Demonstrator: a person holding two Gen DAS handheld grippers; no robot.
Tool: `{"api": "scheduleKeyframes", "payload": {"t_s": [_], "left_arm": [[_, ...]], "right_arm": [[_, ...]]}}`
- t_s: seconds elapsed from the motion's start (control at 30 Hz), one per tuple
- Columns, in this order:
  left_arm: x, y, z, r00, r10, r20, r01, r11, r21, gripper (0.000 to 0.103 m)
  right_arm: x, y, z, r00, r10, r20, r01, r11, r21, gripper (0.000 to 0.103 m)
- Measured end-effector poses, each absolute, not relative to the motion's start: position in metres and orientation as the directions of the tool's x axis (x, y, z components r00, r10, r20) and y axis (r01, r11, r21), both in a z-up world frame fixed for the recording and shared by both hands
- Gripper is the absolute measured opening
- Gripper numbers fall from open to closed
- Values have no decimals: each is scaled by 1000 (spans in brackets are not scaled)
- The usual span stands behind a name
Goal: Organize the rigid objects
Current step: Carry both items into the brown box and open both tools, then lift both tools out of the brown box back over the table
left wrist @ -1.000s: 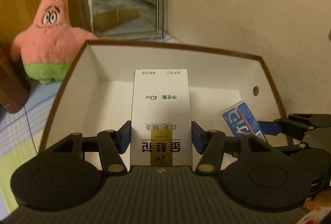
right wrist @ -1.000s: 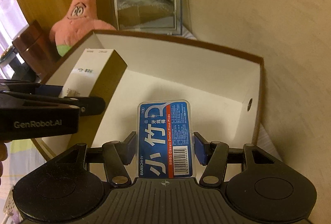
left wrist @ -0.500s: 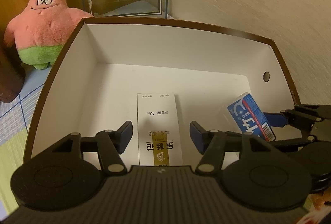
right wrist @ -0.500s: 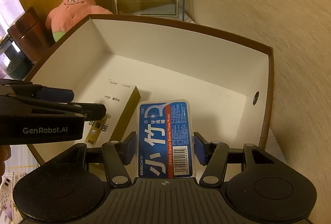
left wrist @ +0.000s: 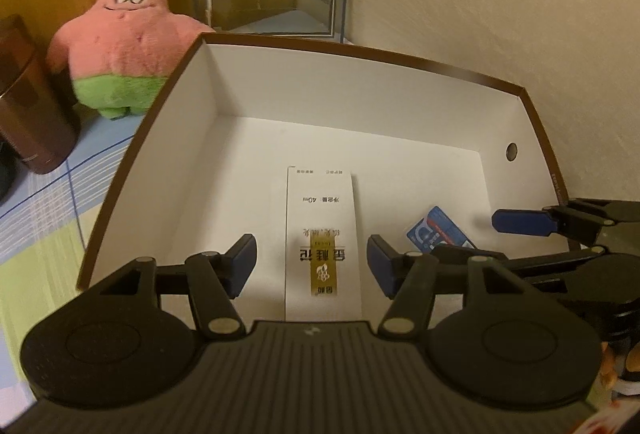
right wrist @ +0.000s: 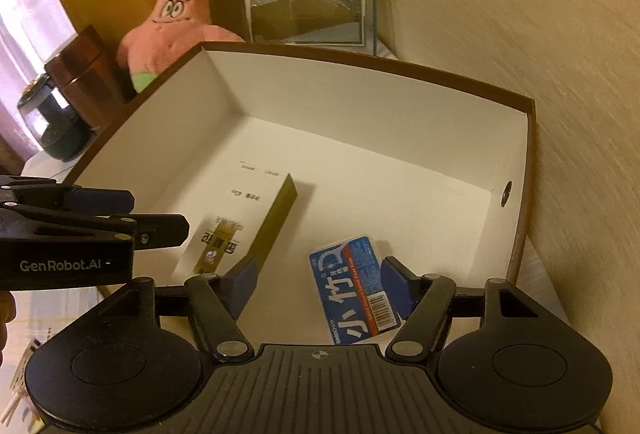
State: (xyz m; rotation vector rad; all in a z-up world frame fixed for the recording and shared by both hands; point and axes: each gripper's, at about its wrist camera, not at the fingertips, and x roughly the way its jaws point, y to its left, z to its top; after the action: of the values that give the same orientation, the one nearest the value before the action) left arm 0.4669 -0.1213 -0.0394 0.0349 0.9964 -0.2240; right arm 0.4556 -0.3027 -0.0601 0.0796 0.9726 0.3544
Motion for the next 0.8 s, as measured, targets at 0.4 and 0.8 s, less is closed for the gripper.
{"api": "scheduleKeyframes", "payload": {"t_s": [0.4, 0.8], "left_arm": [[418, -115, -10, 579, -177, -796, 179, 980, -87, 58], [342, -104, 15, 618, -177, -766, 201, 977, -64, 58]], "right_arm": [[423, -311, -33, 569, 346, -746, -264, 936, 232, 65], [349, -317, -3, 603, 378, -703, -253, 926, 281, 65]]}}
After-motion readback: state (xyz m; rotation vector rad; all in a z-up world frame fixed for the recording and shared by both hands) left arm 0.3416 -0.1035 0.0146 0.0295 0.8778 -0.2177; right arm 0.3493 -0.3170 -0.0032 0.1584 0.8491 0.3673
